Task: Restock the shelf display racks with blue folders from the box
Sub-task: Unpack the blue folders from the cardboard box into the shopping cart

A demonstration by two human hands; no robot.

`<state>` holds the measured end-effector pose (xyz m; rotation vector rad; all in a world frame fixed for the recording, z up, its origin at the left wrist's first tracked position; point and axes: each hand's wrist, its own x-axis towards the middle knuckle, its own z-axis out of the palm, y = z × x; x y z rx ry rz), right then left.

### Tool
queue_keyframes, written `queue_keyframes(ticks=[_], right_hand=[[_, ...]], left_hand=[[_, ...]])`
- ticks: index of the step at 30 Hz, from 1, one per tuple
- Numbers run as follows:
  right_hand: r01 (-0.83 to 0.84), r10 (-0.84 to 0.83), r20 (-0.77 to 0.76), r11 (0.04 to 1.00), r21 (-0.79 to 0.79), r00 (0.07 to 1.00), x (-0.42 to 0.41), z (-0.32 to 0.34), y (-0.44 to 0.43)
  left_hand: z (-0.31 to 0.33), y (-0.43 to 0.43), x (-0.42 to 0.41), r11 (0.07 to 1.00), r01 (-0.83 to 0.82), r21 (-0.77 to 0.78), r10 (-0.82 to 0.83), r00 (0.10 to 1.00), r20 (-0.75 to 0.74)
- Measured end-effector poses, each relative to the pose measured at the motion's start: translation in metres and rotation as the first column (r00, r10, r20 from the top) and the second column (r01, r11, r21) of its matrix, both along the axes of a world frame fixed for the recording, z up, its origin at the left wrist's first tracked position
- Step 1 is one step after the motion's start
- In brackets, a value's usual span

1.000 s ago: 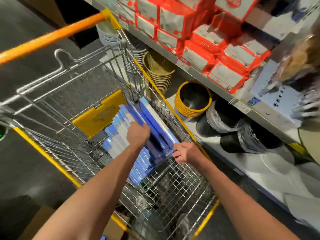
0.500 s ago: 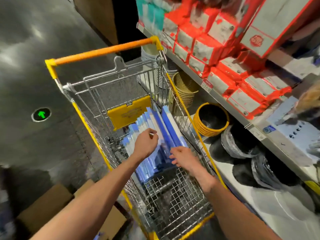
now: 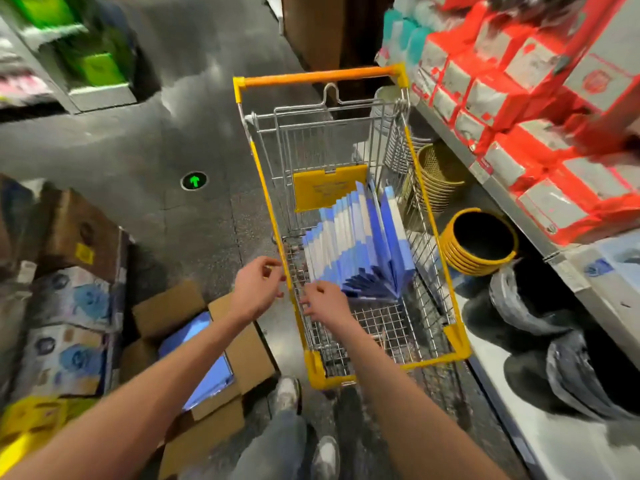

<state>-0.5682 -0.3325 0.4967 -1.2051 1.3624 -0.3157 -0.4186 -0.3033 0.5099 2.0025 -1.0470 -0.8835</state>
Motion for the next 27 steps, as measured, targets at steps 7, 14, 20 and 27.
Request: queue_keyframes(ticks=[7, 14, 20, 27], right_hand=[[-0.072, 0.068, 0.049, 0.995, 0.076, 0.996, 0.043, -0.03, 0.068], [-0.132, 0.152, -0.072, 0.964, 0.232, 0.986, 0.104, -0.084, 0.125], [-0.155, 0.186, -0.09, 0.948, 0.278, 0.978, 0.227, -0.126, 0.163], [-0.074, 0.161, -0.247, 0.942, 0.329, 0.956, 0.319, -0.209, 0.204]], left_hand=[[-0.03, 0.085, 0.038, 0.992, -0.052, 0.116, 0.049, 0.998, 0.033], [-0.076, 0.168, 0.101, 0.968, -0.132, 0.216, 0.139, 0.99, -0.017], [-0.14, 0.218, 0.199, 0.929, -0.22, 0.297, 0.261, 0.959, -0.106], [-0.216, 0.233, 0.28, 0.871, -0.252, 0.422, 0.368, 0.903, -0.221]])
